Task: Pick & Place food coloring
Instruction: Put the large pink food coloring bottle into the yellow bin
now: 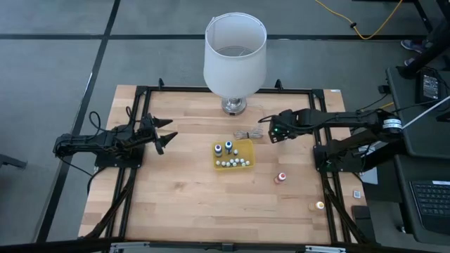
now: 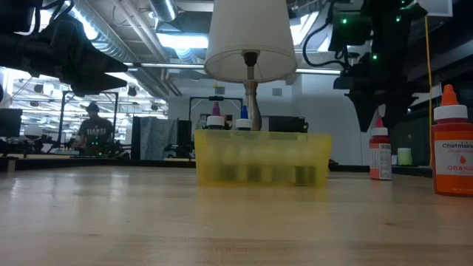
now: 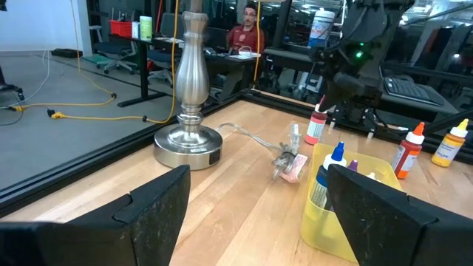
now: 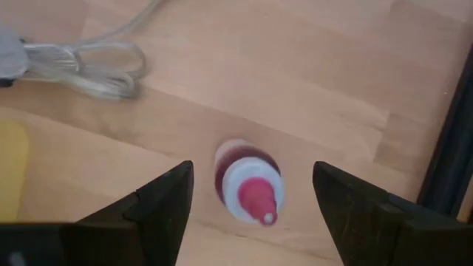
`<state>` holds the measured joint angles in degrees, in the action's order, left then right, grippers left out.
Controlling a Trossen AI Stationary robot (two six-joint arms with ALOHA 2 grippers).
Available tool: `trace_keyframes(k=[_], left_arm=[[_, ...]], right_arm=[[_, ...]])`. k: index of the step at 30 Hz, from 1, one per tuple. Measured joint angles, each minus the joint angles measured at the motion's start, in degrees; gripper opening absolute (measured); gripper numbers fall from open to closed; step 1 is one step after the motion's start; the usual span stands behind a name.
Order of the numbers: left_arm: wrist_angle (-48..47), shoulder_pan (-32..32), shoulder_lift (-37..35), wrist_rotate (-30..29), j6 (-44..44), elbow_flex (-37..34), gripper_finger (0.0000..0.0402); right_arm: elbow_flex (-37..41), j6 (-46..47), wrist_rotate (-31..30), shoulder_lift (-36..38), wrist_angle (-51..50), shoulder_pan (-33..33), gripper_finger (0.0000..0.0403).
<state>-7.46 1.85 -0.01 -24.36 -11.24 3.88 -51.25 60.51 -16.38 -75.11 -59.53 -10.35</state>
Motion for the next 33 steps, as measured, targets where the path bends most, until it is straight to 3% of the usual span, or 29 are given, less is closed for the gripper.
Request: trace_keyframes(k=[11, 27, 33], left_arm=[[0.00, 0.01, 0.00, 0.00, 0.02, 0.00, 0.0312], [0.02, 0.00, 0.00, 0.00, 0.00, 0.00, 0.0311], [0.00, 0.01, 0.00, 0.00, 0.01, 0.00, 0.0312]], right_arm=[[2.78, -1.18, 2.98, 0.00, 4.20, -2.30, 0.0254], [2.73, -1.58, 2.95, 0.00, 4.05, -2.27, 0.0126], [1.74, -5.40, 4.91, -0.02, 3.79, -2.27, 0.0122]])
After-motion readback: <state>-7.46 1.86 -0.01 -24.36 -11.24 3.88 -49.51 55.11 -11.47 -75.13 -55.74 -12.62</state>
